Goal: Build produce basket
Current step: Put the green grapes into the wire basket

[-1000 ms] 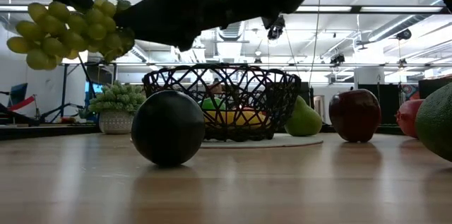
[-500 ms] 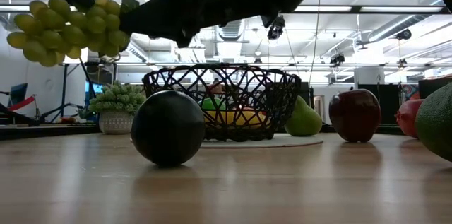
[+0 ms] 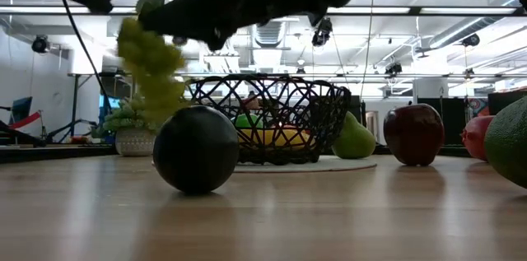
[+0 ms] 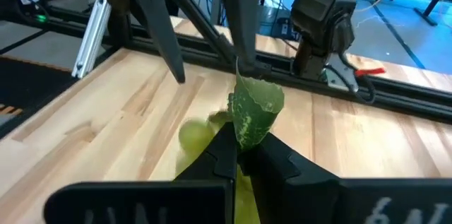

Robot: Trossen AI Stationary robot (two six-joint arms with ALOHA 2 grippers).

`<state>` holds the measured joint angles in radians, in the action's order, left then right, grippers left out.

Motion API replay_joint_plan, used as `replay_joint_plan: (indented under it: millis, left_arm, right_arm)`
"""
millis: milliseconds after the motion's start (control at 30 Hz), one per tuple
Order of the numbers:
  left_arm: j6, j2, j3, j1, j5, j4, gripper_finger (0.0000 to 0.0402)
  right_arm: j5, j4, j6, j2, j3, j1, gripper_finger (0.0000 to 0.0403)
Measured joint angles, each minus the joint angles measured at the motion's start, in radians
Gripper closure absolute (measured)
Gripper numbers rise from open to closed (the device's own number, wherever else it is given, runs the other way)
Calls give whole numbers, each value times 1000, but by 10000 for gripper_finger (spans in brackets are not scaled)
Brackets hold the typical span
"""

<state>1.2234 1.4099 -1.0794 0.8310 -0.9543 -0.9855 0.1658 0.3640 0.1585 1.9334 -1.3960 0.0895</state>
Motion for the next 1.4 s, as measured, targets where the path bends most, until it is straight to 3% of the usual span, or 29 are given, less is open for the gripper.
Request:
replay_joint_plan:
  millis: [100, 367, 467, 600, 733, 833, 1133, 1400]
  left_arm:
    - [-113, -26, -1, 0, -54, 2, 222]
    - [-299, -94, 13, 0, -341, 1, 214]
    - [-315, -108, 39, 0, -431, 1, 214]
    - [-291, -115, 87, 0, -517, 10, 214]
    - [-286, -126, 108, 0, -540, 12, 214]
    - [-261, -137, 117, 0, -545, 15, 214]
    - [-260, -138, 123, 0, -544, 17, 214]
    - [-260, -138, 124, 0, -543, 18, 214]
  right_arm:
    - [0, -57, 0, -45, 0, 0, 390]
    - [-17, -271, 0, -224, 0, 4, 390]
    - [-111, -362, 22, -301, 0, -1, 390]
    - [-328, -492, 84, -382, 0, -15, 390]
    - [-500, -622, 92, -428, 0, -61, 390]
    - [-553, -700, 69, -432, 3, -114, 390]
    - [-560, -860, -16, -390, 8, -274, 390]
    - [-560, -987, -57, -353, 9, -325, 390]
